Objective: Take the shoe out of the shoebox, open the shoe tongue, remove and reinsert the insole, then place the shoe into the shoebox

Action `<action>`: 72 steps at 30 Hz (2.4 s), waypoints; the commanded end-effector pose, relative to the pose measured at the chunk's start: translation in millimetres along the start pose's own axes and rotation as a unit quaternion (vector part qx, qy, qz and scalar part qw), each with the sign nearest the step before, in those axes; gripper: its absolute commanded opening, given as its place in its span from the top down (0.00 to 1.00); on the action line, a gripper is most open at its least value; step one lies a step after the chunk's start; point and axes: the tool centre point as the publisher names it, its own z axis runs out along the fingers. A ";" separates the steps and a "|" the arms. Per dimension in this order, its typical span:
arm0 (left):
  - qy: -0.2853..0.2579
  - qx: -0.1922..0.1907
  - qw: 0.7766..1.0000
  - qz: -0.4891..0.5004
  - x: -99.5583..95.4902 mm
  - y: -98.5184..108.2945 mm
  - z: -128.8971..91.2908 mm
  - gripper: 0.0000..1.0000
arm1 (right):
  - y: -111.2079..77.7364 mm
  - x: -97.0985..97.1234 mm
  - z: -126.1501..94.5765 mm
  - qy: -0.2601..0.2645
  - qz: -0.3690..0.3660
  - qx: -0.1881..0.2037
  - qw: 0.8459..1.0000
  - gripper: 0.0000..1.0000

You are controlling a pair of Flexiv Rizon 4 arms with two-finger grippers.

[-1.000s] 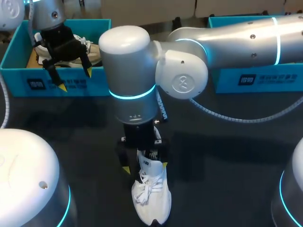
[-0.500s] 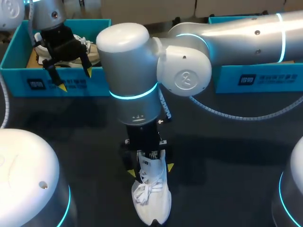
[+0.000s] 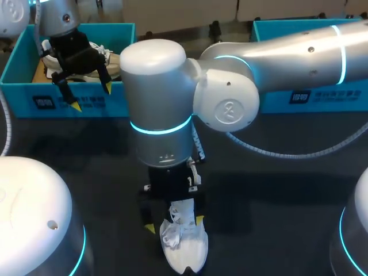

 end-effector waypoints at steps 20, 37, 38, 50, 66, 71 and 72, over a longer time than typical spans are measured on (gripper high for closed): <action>0.000 -0.001 1.000 0.000 0.6 -0.2 0.0 0.00 | -2.1 -22.9 -2.4 -0.049 0.191 -0.052 0.979 0.69; 0.000 -0.001 1.000 0.000 0.6 -0.2 0.0 0.00 | 53.8 -47.1 -8.1 -0.051 0.122 -0.091 0.987 0.68; 0.000 -0.001 1.000 0.000 0.6 -0.2 0.0 0.00 | 59.2 -46.9 -8.1 -0.051 0.115 -0.093 0.988 0.68; 0.000 -0.001 1.000 0.000 0.6 -0.2 0.0 0.00 | 78.9 -40.9 -11.0 -0.052 0.093 -0.080 0.991 0.69; 0.000 -0.001 1.000 0.000 0.6 -0.2 0.0 0.00 | 53.1 -32.3 2.9 -0.048 0.120 -0.058 0.990 0.69; 0.000 -0.001 1.000 0.000 0.6 -0.2 0.0 0.00 | 52.0 -31.8 15.9 -0.032 0.120 -0.061 0.990 0.70; 0.000 -0.001 1.000 0.000 0.6 -0.2 0.0 0.00 | 52.6 -31.6 17.9 -0.031 0.119 -0.062 0.990 0.71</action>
